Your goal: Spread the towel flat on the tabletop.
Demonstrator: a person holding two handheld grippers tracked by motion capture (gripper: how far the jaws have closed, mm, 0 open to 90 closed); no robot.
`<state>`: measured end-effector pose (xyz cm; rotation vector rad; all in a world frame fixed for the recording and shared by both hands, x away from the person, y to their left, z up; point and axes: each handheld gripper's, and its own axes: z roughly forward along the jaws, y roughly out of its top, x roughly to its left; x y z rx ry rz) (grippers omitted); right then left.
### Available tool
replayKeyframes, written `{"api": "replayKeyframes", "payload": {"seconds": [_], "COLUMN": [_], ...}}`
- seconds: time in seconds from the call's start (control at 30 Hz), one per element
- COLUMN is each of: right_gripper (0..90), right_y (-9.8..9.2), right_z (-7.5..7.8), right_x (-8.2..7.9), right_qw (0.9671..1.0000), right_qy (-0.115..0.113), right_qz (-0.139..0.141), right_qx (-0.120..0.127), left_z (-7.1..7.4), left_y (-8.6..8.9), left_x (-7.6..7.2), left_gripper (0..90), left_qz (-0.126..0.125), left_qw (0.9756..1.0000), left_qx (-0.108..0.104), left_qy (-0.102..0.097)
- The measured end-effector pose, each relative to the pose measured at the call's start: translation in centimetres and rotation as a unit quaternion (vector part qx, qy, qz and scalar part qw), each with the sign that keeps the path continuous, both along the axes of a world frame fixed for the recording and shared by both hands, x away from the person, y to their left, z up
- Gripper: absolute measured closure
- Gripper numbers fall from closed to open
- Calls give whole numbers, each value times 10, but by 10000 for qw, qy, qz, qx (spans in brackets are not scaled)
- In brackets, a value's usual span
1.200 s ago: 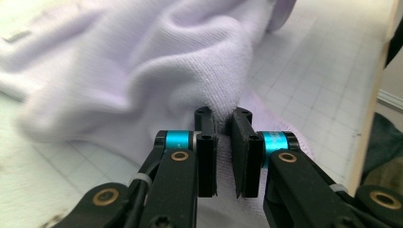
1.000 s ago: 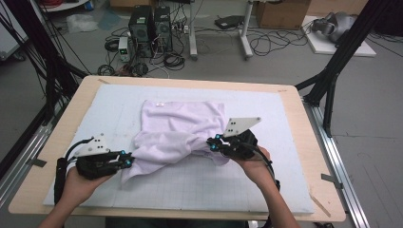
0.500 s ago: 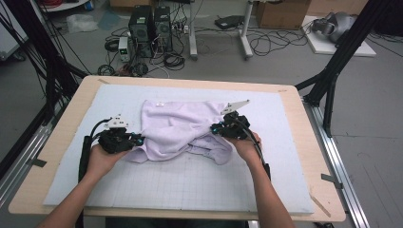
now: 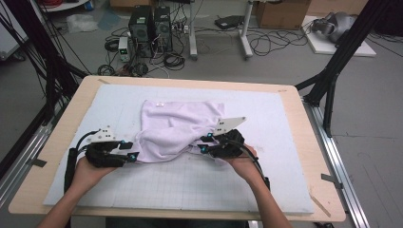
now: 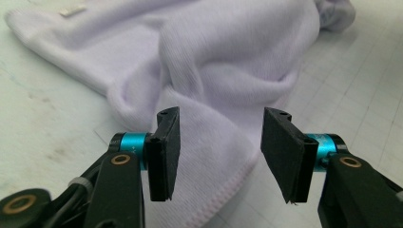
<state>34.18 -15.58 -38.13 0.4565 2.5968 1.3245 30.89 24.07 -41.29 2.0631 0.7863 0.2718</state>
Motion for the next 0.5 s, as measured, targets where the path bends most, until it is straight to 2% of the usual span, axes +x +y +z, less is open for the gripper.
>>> {"api": "replayKeyframes", "payload": {"seconds": [0.07, 0.13, 0.2, 0.27, 0.33, 0.4, 0.43, 0.5], "right_gripper": [646, 635, 623, 605, 517, 476, 483, 570], "right_y": [5, 9, 14, 19, 26, 35, 38, 46], "right_z": [-7, -13, -15, -17, -20, -23, -24, -26], "right_x": [1, 3, 5, 9, 14, 21, 24, 27], "right_qw": [10000, 9999, 9999, 9999, 9996, 9984, 9983, 9985], "right_qy": [87, 109, 37, 34, -13, 74, 99, 93], "right_qz": [18, 14, -27, -90, -275, -540, -566, -516], "right_qx": [-7, -30, -98, -57, -108, -164, -134, -172], "left_z": [-4, -6, -6, -7, -8, -10, -10, -9], "left_y": [-2, -5, -7, -9, -12, -16, -18, -21], "left_x": [2, 4, 7, 11, 14, 18, 19, 19], "left_gripper": [503, 559, 633, 686, 723, 768, 792, 829], "left_qz": [-21, -60, -86, -33, -38, -71, -91, -110], "left_qw": [10000, 9999, 9999, 9998, 9998, 9997, 9997, 9997], "left_qx": [44, 95, 118, 140, 175, 174, 196, 178], "left_qy": [42, 72, 68, 99, 123, 151, 132, 86]}}
